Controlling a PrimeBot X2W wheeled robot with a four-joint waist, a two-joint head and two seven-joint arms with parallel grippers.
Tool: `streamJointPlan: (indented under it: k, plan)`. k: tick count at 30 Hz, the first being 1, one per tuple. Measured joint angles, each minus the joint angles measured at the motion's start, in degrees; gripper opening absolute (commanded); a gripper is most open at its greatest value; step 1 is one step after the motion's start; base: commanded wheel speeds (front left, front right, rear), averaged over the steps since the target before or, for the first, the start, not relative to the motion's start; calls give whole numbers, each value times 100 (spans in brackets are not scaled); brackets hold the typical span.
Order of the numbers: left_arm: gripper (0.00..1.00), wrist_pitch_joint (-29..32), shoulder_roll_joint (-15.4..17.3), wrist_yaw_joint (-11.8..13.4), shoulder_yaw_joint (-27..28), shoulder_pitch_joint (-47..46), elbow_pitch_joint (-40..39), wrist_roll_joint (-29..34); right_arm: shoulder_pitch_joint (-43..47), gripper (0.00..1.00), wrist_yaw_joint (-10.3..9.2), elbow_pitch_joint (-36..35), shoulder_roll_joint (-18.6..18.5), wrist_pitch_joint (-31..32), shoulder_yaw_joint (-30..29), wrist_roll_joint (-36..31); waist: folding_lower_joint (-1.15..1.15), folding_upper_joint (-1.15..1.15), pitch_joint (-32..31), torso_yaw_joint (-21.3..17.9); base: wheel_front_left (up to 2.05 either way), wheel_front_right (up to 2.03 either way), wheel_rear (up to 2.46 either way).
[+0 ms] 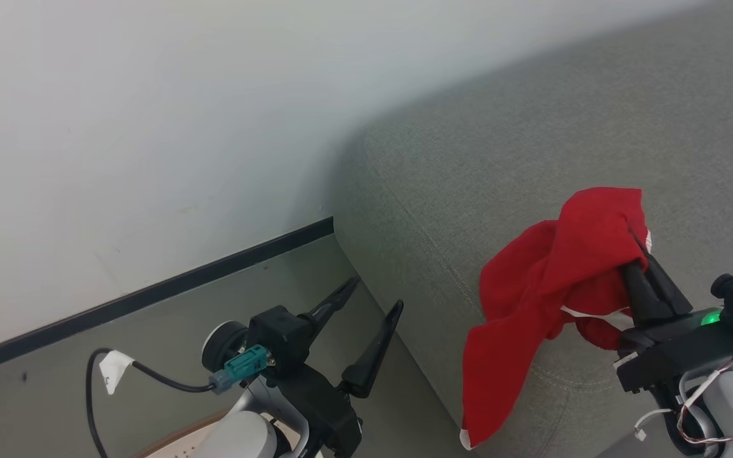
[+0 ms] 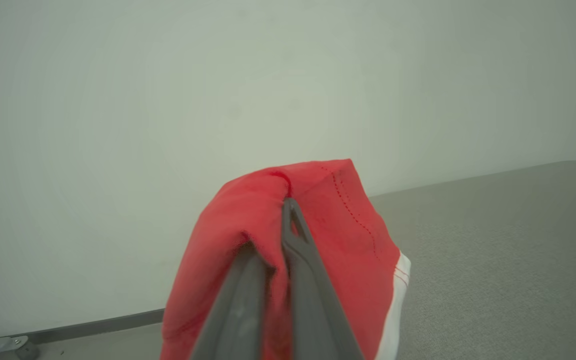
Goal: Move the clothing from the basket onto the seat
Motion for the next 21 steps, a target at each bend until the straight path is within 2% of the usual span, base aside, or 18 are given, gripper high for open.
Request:
streamJointPlan:
  k: [11, 21]
  plan:
    - [100, -1, -57, -8, -97, -23, 11, 85, 171, 0, 34, -169, -99, 0, -445, -36, 0, 0, 74, -102, 0, 0, 0]
    - [100, 7, -62, -7, -148, -33, -124, 104, -358, 0, 192, -279, -526, -1, -1184, -33, 0, 0, 289, 46, 0, 0, 0]
